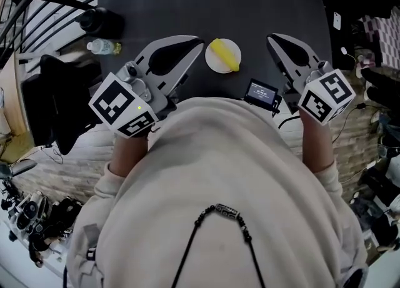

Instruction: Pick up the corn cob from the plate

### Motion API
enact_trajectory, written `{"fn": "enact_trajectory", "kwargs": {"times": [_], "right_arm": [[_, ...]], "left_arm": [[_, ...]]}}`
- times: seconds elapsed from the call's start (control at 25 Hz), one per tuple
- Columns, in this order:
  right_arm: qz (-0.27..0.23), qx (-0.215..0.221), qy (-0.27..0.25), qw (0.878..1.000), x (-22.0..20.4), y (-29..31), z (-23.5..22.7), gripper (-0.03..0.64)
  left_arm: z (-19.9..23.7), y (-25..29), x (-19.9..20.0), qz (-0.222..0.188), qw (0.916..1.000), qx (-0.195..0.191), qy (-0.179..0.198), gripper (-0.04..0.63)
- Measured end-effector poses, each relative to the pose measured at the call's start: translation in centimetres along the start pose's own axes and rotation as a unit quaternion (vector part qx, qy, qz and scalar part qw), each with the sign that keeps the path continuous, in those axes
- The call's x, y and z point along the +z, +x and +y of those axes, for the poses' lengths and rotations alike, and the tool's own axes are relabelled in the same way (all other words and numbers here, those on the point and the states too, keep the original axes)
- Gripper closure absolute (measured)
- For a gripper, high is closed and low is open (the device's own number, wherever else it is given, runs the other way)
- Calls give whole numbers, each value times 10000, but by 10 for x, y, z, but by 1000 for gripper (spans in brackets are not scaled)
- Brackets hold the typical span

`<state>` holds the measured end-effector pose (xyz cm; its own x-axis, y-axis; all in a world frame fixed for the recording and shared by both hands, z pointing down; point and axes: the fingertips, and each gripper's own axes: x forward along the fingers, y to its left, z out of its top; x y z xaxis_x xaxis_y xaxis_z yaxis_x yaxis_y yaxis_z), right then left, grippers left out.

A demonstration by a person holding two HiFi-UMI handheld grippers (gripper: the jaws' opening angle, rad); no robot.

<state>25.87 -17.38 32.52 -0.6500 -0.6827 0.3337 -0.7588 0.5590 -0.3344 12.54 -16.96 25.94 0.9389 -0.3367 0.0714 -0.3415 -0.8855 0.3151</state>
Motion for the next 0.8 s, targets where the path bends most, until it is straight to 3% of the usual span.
{"fn": "enact_trajectory", "kwargs": {"times": [0.32, 0.44, 0.8], "right_arm": [[297, 72, 146, 9994, -14, 29, -2, 603], [261, 50, 366, 9990, -14, 37, -5, 601], [777, 170, 331, 9963, -34, 60, 0, 587]], "left_arm": [[13, -27, -3, -228, 9997, -15, -82, 597], [22, -44, -3, -289, 9993, 168, -137, 597], [41, -75, -7, -658, 9946, 571, -573, 597]]}}
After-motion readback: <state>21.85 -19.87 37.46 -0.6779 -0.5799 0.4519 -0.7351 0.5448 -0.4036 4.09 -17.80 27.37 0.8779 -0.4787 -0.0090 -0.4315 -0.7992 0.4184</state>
